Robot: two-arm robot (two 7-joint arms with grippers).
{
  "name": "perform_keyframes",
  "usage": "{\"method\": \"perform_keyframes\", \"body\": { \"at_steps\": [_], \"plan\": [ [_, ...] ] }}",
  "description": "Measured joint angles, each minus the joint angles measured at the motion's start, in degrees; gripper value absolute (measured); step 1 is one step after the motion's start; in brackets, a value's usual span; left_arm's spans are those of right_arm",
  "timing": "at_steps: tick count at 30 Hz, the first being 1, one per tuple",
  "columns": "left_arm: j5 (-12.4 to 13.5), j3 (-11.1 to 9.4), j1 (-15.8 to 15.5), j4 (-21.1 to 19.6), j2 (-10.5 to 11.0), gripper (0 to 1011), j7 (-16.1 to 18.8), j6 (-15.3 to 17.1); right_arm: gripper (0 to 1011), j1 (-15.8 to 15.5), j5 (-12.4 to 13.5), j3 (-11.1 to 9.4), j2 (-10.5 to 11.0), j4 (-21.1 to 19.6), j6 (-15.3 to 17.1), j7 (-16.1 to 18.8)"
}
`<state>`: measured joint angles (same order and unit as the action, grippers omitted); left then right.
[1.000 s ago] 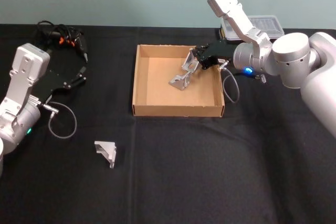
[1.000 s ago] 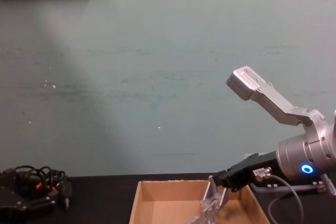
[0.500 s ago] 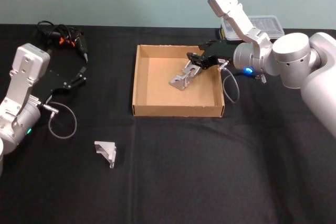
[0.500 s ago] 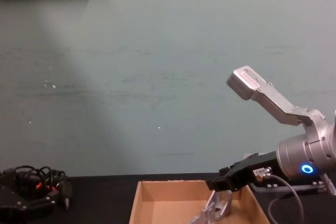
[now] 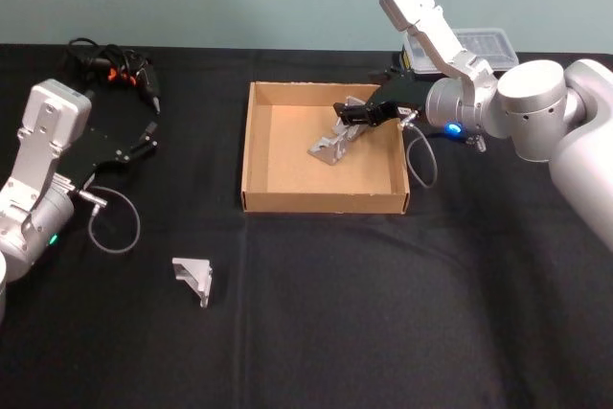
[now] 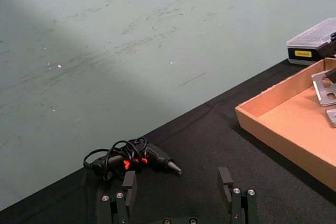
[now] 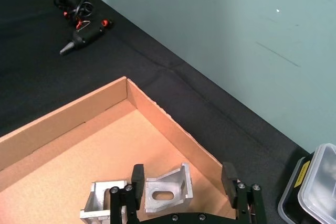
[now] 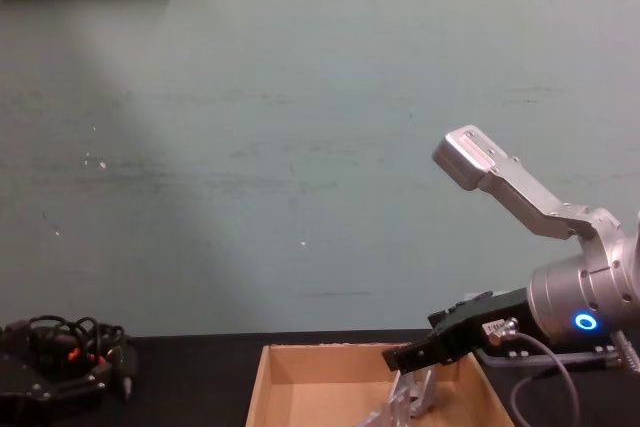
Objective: Use one hand to pick up the angle iron from the table and place it into the box.
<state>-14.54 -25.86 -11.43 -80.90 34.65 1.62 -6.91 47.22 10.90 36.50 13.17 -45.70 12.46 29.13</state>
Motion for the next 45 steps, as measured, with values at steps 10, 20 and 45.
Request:
{"method": "perform_keyframes", "body": {
  "at_steps": [10, 20, 45],
  "plan": [
    [0.0, 0.0, 0.0, 0.0, 0.0, 1011, 0.0, 0.0, 1004, -4.3, 2.0, -4.0, 2.2, -8.0, -1.1, 1.4],
    [0.0, 0.0, 0.0, 0.0, 0.0, 1011, 0.0, 0.0, 1004, -11.2, 6.9, -6.1, 5.8, -23.7, 0.1, 5.7],
    [0.0, 0.0, 0.0, 0.0, 0.0, 1011, 0.0, 0.0, 1004, -18.9, 10.3, 2.8, 12.2, -38.2, -4.9, 15.1]
  ]
}}
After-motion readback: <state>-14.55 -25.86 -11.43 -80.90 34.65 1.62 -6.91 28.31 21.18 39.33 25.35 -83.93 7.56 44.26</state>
